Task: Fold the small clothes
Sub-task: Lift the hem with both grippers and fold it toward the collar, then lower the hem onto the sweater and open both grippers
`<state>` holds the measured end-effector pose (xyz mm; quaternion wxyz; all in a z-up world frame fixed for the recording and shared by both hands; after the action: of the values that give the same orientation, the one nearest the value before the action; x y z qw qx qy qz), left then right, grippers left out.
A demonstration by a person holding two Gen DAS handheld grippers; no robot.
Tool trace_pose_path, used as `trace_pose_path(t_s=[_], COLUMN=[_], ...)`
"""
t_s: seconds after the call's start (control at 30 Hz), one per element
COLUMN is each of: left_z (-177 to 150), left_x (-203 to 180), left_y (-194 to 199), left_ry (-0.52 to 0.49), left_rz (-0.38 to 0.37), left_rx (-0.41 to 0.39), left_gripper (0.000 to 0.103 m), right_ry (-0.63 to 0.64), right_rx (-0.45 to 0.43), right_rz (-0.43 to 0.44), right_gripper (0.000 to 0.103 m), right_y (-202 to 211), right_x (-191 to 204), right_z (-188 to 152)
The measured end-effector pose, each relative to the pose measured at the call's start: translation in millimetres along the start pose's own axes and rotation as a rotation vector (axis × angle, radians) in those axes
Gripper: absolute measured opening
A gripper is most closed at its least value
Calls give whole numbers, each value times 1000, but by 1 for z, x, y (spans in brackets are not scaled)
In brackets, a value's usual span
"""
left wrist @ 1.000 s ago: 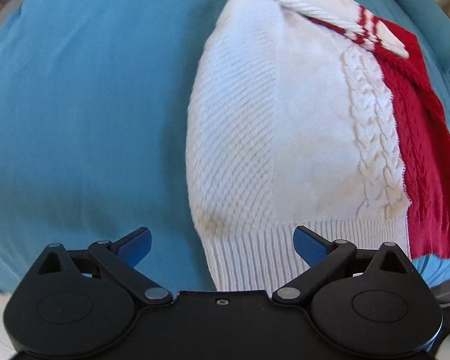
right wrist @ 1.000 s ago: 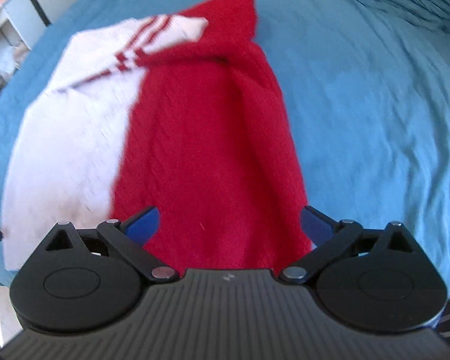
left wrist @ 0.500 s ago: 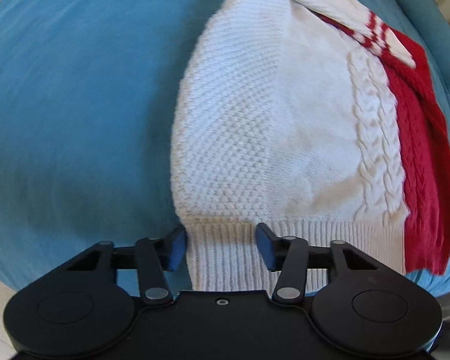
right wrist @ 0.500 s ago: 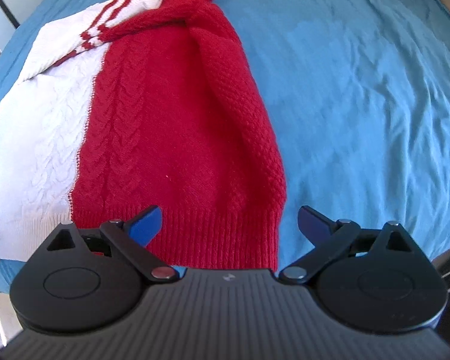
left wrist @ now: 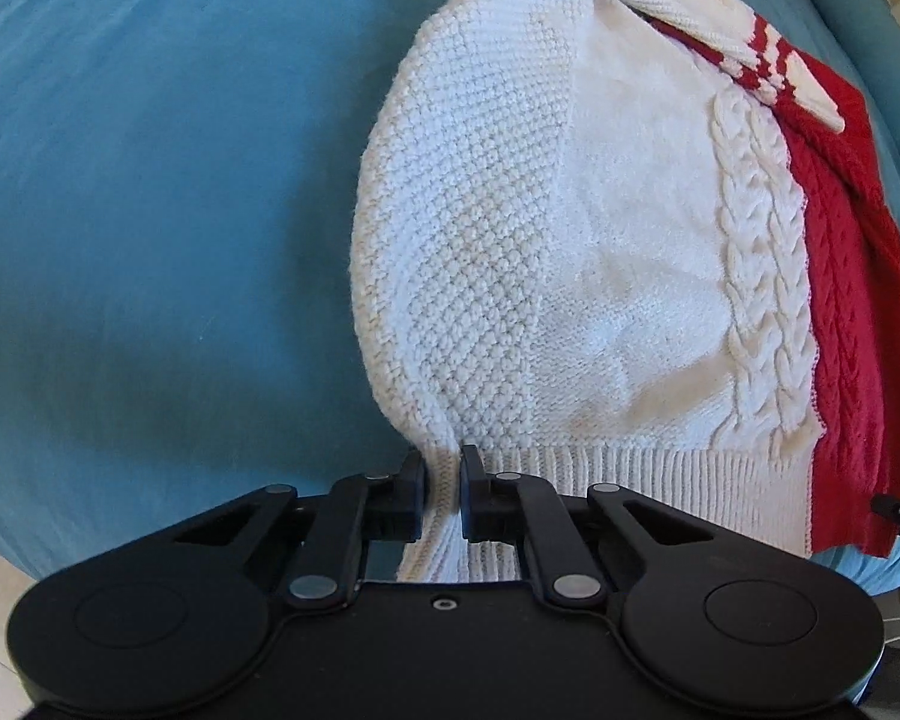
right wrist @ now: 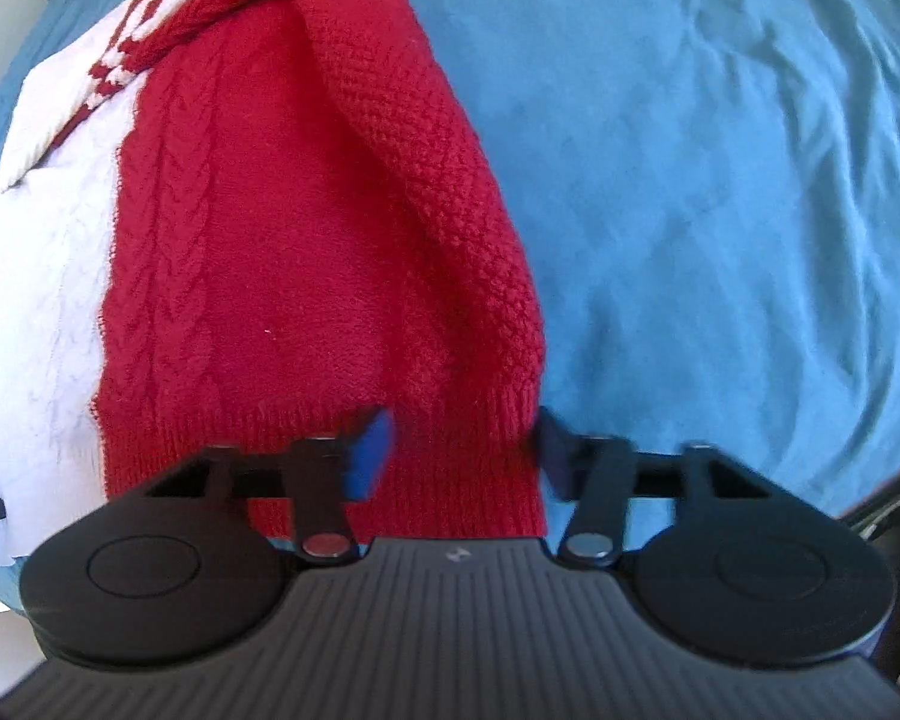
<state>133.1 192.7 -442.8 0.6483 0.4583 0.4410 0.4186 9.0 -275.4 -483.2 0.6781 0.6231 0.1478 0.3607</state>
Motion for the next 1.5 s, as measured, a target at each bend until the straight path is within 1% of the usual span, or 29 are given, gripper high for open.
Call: trace_pose_path(t_s=[0.03, 0.1, 0.17, 0.23, 0.33, 0.43, 0.53, 0.63, 0.73, 0.8, 0.87, 0.93, 0.97, 1.03, 1.1, 1.17, 1.2, 1.27, 1.33, 1.4, 1.47, 1.5], left_z=[0, 2, 6, 12, 27, 51, 85, 130, 186, 230, 279, 323, 348, 383, 413, 433, 437, 443, 443, 443, 445, 447], left_x=[-1, -2, -5, -10, -17, -25, -32, -37, -37, -36, -33, -30, -28, -24, -20, -14, -10, -4, 0, 4, 7, 7], left_y=[2, 9, 19, 31, 55, 82, 111, 136, 155, 159, 155, 139, 127, 100, 66, 30, 12, -20, -39, -47, -44, -37], left_ry=[7, 24, 48, 75, 117, 176, 221, 257, 280, 297, 306, 300, 296, 298, 313, 340, 349, 349, 333, 343, 351, 343], left_rz=[-3, -18, -40, -63, -112, -166, -206, -231, -236, -241, -239, -226, -216, -200, -189, -196, -201, -155, -121, -139, -164, -173], left_rx=[-4, -17, -36, -58, -113, -172, -246, -320, -397, -452, -495, -527, -537, -544, -549, -551, -535, -499, -486, -481, -483, -495], left_gripper=[11, 10, 10, 10, 10, 10, 10, 10, 10, 10, 10, 9, 9, 9, 9, 10, 9, 9, 9, 11, 28, 48], right_ry=[9, 36, 39, 7, -29, -64, -72, -63, -86, -100, -128, -137, -131, -136, -166, -183, -181, -161, -152, -183, -226, -233], right_rx=[5, 5, 1, 1, -5, -4, -7, -24, -30, -53, -63, -84, -97, -117, -140, -168, -180, -176, -180, -174, -150, -137], right_rz=[12, 11, 43, 90, 170, 263, 346, 426, 507, 552, 569, 579, 568, 530, 490, 456, 444, 433, 434, 462, 510, 529], right_gripper=[27, 27, 26, 26, 26, 26, 26, 26, 26, 25, 26, 26, 26, 26, 25, 25, 25, 25, 26, 28, 34, 43], right_y=[0, 7, 17, 34, 63, 92, 118, 138, 148, 148, 140, 122, 110, 75, 35, -3, -23, -56, -76, -83, -86, -86], right_x=[2, 8, 12, 17, 28, 47, 68, 94, 122, 145, 162, 183, 191, 203, 207, 207, 208, 210, 209, 207, 204, 203], right_z=[1, 1, 4, 9, 23, 45, 74, 118, 175, 220, 259, 301, 316, 346, 370, 387, 395, 397, 396, 397, 401, 401])
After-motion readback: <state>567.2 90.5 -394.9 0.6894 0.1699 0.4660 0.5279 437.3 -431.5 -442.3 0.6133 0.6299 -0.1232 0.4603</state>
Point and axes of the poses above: each gripper's, at about its wrist camera, not at the fingertips, and y roughly against the way its jaws point, x to its left, z to its top, the point moved 9 cm from there along -y, roughly the way its jaws point, and after that the axes turned 14 degrees about -y, right-handed, at the moved point
